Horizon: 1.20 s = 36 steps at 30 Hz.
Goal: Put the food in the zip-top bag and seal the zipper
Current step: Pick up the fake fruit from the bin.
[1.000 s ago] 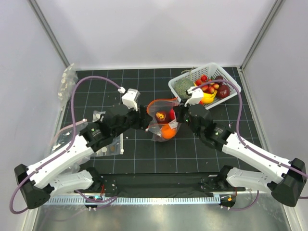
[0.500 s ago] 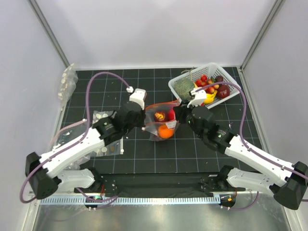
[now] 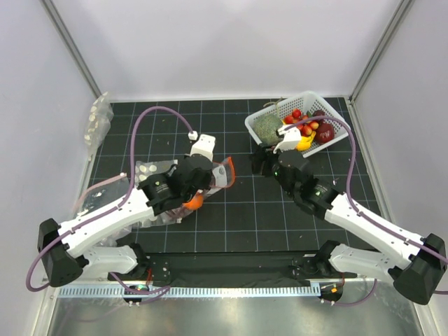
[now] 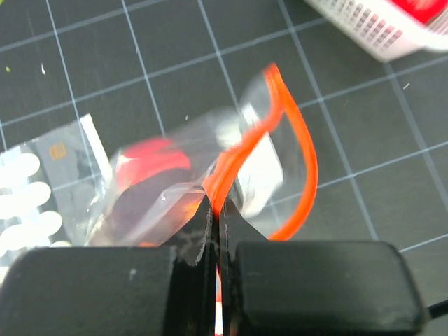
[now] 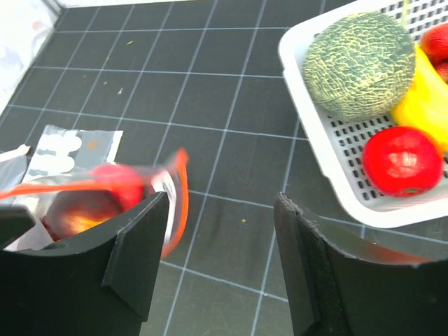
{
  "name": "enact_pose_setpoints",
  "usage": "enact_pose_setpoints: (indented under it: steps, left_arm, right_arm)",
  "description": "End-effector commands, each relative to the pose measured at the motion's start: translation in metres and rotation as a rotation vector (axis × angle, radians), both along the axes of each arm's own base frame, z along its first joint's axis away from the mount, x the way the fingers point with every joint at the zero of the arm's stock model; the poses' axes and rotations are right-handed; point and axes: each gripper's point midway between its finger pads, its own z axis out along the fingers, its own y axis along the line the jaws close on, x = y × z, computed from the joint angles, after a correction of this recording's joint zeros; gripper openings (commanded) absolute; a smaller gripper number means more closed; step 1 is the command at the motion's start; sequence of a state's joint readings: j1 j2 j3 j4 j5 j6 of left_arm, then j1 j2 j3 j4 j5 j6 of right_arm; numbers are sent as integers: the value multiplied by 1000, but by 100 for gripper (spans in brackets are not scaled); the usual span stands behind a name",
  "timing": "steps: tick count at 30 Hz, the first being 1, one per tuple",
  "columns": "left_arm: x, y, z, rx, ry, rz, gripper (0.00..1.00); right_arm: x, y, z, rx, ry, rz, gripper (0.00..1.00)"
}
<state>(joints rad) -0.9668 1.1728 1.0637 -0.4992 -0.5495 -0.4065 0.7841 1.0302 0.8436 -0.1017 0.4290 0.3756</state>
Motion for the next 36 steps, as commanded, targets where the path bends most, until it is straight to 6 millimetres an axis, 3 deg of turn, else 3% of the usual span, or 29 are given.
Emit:
enact_pose_setpoints:
  steps: [1, 4, 8, 12, 15, 16, 17, 18, 20, 25, 29, 32, 36]
  left_arm:
    - [6, 1, 32, -54, -63, 34, 0]
    - [6, 5, 33, -55, -70, 47, 0]
    - [2, 5, 35, -82, -66, 33, 0]
    - [-3, 2, 38, -117, -55, 10, 0]
    - [-8, -3, 37, -139, -38, -17, 0]
    - [-8, -4, 37, -144, -37, -22, 0]
    - [-9, -4, 36, -146, -33, -27, 0]
    - [-9, -4, 35, -144, -32, -28, 0]
    - [-10, -5, 33, -142, -27, -32, 0]
    - [-11, -6, 32, -141, -21, -41, 0]
    - [-11, -4, 33, -143, -25, -38, 0]
    - [-11, -4, 33, -140, -26, -38, 0]
    - [-11, -3, 31, -134, -26, -34, 0]
  right_arm:
    - [12, -13, 23, 42, -31, -60, 68]
    - [23, -35, 16, 62, 9, -132, 68]
    - [49, -83, 3, 83, 73, -268, 70]
    - [73, -107, -7, 19, 126, -349, 75]
    - [92, -106, -21, -74, 187, -345, 79]
    - [99, -102, -15, -84, 184, -331, 81]
    - [106, -99, -40, -170, 253, -301, 84]
    - [118, -100, -23, -188, 240, -322, 85]
    - [118, -109, -55, -312, 368, -344, 89]
    - [127, -110, -81, -353, 430, -356, 93]
    - [128, -125, -102, -399, 483, -432, 93]
    - [127, -125, -122, -375, 518, -439, 94]
    - [122, -127, -164, -383, 615, -428, 95]
